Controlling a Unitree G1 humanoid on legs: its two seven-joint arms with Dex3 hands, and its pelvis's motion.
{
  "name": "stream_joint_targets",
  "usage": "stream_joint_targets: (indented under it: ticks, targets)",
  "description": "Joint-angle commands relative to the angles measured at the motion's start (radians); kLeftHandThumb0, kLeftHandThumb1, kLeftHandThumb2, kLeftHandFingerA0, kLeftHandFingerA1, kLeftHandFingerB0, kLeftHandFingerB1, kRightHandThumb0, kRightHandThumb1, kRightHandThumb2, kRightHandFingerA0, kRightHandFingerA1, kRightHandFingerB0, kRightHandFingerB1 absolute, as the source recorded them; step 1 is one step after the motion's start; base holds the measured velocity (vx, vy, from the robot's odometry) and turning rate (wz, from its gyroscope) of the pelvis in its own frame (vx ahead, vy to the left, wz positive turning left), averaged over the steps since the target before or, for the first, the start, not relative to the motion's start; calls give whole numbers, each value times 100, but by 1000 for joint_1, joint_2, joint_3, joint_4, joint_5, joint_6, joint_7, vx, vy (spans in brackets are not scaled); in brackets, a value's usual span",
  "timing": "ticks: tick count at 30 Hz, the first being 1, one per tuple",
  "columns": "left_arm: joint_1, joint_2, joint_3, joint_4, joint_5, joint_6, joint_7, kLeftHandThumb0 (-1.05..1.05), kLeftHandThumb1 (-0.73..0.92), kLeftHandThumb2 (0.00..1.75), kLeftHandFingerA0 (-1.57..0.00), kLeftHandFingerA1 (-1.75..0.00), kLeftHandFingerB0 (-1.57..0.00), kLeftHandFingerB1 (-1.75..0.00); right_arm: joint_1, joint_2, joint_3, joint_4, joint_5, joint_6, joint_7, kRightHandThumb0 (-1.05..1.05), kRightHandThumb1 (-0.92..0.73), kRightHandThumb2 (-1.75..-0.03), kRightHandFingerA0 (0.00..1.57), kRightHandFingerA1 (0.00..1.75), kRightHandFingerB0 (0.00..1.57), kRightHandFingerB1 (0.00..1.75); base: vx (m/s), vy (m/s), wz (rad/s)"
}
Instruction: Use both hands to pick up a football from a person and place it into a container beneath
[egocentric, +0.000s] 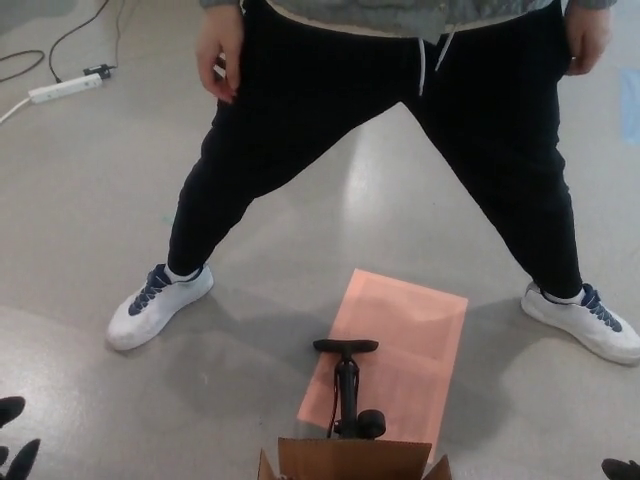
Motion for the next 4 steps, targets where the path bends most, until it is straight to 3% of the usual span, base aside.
stream_joint_targets:
  ticks: [1, 2, 4]
  targets:
    - [-8, 9, -24, -1, 45, 5, 31, -34, 58, 112, 0, -46, 0, -46, -8, -25, -2, 1, -12, 20, 18, -64, -92, -69, 12, 27, 9, 22, 0, 0, 0]
    - [-12, 8, -23, 0, 43, 6, 32, -34, 58, 112, 0, -47, 0, -46, -14, -25, -3, 1, -12, 24, 18, -67, -74, -104, 5, 40, 4, 32, 0, 0, 0]
    - [-20, 7, -18, 1, 37, 8, 33, -34, 59, 112, 0, -47, 0, -46, -25, -25, -2, 1, -16, 32, 18, -67, -74, -104, 5, 41, 5, 32, 0, 0, 0]
